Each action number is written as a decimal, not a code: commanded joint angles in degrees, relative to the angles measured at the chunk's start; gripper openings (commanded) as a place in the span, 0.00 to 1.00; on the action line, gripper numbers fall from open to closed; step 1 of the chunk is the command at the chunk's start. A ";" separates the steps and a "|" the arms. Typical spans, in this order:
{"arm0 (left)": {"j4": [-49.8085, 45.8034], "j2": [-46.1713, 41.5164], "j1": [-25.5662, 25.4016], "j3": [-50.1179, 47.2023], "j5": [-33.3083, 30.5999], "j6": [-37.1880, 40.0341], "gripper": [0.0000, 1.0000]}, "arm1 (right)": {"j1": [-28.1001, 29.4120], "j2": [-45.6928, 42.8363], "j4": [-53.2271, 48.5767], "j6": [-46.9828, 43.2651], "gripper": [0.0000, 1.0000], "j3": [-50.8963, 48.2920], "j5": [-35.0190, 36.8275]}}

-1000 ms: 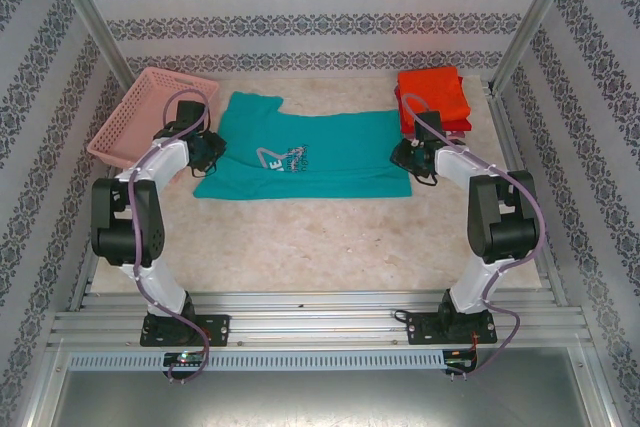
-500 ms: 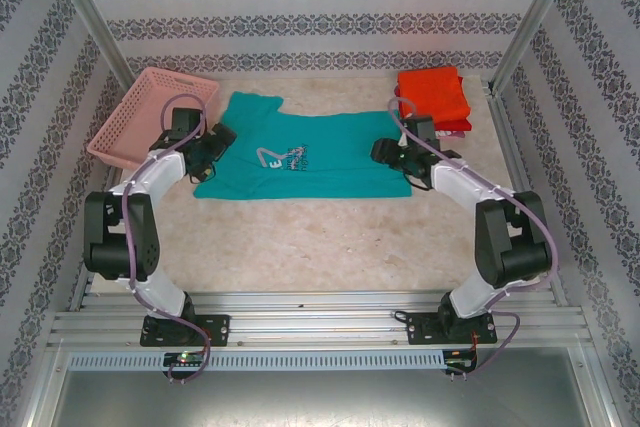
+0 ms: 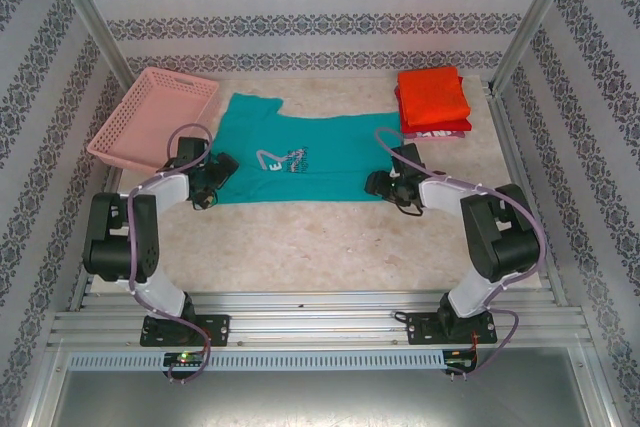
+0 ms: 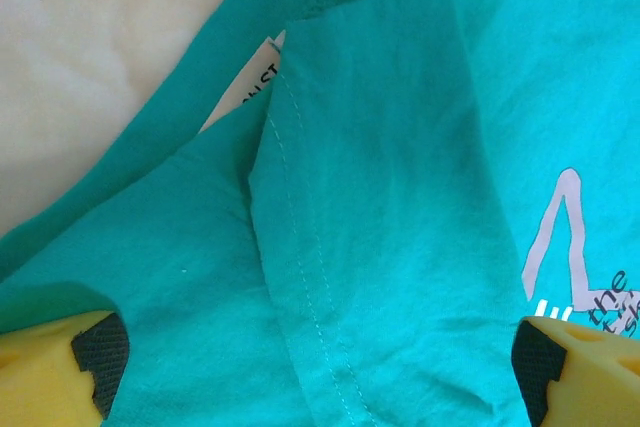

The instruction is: Fold and stack the t-shirts

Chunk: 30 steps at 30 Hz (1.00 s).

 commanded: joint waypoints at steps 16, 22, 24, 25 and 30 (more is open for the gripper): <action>-13.73 -23.08 -2.68 -12.30 -2.28 -5.02 0.99 | 5.67 -21.65 -5.59 -4.24 0.62 -9.46 4.49; -14.20 -22.00 -8.80 -10.19 -4.37 -14.32 0.90 | 14.78 -15.42 -1.49 -17.00 0.63 -3.12 5.91; -12.84 -21.53 -10.38 -10.65 -5.30 -17.12 0.86 | 18.55 -12.66 -1.34 -21.29 0.63 -0.48 8.09; -12.60 -21.15 -10.99 -10.74 -5.80 -18.80 0.83 | 20.11 -11.22 -1.16 -22.51 0.63 0.73 8.91; -11.41 -19.15 -12.52 -11.71 -5.64 -25.54 0.72 | 23.39 -6.58 -1.61 -24.46 0.64 4.75 9.32</action>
